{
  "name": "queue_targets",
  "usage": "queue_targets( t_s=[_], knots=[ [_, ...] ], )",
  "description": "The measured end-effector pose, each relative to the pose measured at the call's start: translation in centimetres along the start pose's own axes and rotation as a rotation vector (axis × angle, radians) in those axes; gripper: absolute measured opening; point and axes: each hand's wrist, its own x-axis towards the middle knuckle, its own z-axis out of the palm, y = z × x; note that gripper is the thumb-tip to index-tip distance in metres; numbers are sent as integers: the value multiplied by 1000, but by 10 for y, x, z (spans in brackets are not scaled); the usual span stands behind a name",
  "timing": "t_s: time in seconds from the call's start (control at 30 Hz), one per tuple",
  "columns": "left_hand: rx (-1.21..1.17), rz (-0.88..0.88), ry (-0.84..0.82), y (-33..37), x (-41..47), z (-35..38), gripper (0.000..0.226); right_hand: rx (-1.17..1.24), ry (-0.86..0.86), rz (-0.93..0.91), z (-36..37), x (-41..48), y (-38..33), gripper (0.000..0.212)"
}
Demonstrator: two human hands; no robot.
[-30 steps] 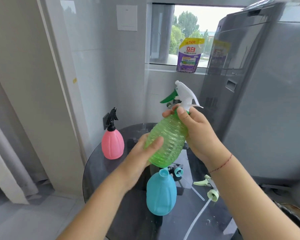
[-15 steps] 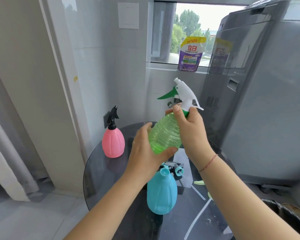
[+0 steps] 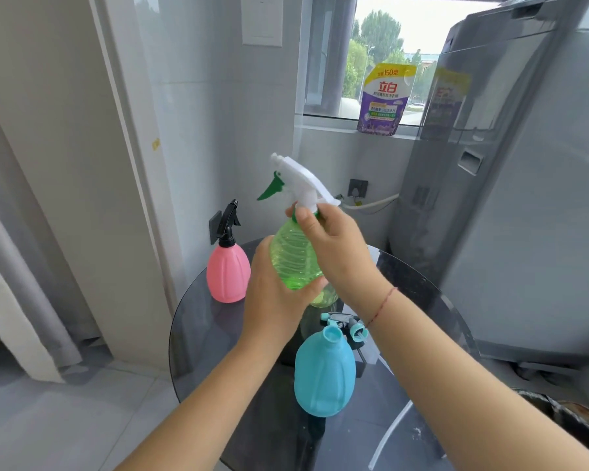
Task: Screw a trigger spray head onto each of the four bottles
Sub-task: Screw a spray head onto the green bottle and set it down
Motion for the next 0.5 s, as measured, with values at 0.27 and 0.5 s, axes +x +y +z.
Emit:
queue_targets(
  t_s=[0.27, 0.5],
  knots=[
    [-7, -262, -248, -58, 27, -23, 73, -46, -334, 267, 16, 32, 50, 41],
    [342, -326, -4, -85, 30, -1, 74, -213, -175, 308, 62, 56, 88, 44]
  ],
)
